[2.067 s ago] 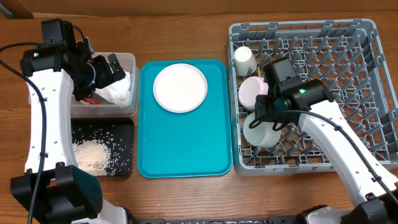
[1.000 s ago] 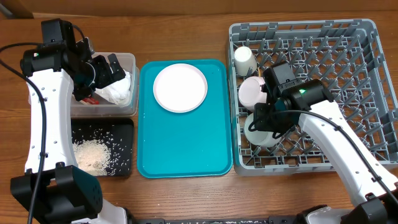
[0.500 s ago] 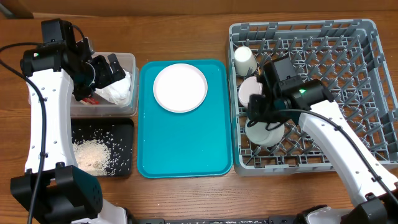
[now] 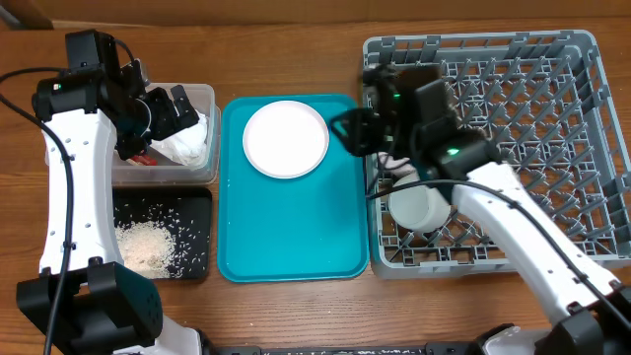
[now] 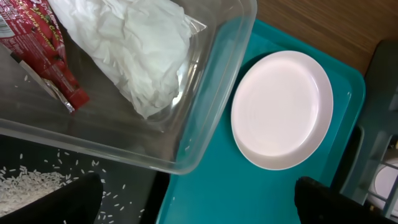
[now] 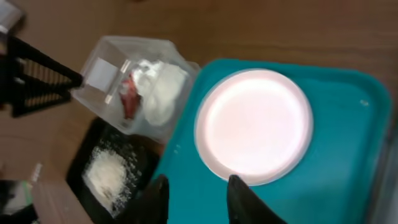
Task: Sort waste into correct bins and load items into the dishwasher
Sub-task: 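Move the right gripper to the pink plate and grasp its rim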
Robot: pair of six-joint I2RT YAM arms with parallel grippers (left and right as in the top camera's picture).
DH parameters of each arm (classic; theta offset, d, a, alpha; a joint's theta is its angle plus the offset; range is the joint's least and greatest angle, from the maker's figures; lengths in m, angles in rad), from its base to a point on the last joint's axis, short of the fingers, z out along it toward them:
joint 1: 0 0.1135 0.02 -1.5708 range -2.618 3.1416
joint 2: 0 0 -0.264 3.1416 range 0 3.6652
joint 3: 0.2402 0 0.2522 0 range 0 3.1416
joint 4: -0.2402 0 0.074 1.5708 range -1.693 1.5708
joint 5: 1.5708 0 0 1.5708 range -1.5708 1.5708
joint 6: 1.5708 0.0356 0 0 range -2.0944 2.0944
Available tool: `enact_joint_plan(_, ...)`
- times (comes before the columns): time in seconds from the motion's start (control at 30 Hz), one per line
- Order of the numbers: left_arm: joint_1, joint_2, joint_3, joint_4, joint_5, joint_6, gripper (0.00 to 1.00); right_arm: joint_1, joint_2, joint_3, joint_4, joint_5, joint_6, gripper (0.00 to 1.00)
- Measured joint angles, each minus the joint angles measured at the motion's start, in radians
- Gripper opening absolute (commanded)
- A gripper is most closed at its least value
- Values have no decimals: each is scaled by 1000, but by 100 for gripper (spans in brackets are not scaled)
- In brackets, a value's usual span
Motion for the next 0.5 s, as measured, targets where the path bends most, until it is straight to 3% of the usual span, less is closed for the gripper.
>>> enact_joint_plan(0.1,0,0,0,0,1,0,100,66,41,0,121,26,-6,46)
enact_joint_plan(0.27,0,0,0,0,0,0,100,156,163,2,335,59,-4,35)
enact_joint_plan(0.5,0,0,0,0,0,0,100,210,366,2,385,167,-6,36)
